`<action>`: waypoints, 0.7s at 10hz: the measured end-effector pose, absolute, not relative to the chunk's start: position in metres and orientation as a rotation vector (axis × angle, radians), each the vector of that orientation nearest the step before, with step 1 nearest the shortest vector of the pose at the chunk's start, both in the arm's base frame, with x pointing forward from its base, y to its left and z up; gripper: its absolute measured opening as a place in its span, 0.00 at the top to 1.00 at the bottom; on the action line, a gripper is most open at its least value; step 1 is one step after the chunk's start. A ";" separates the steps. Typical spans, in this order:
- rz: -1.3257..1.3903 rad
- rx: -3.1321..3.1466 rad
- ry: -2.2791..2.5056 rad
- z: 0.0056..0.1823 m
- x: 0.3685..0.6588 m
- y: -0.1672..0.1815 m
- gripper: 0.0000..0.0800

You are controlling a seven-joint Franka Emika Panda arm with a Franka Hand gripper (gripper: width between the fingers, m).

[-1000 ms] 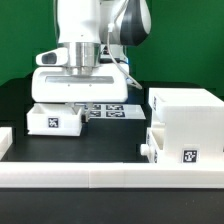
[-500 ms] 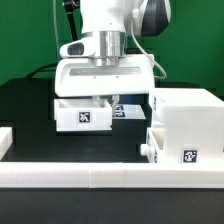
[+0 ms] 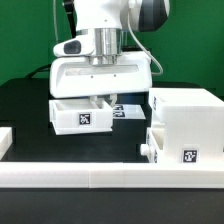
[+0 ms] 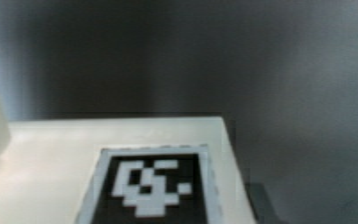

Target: Assemble drawer

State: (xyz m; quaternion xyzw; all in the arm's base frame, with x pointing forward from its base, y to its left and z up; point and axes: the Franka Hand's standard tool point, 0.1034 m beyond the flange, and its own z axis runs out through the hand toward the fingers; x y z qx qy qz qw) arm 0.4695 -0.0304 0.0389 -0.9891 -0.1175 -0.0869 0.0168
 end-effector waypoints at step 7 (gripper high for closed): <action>-0.192 -2.780 -1.480 0.046 0.494 -0.035 0.95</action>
Offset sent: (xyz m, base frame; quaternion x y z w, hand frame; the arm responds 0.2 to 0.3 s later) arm 0.0275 -0.0053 0.0147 0.0107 -0.0420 -0.3016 0.9525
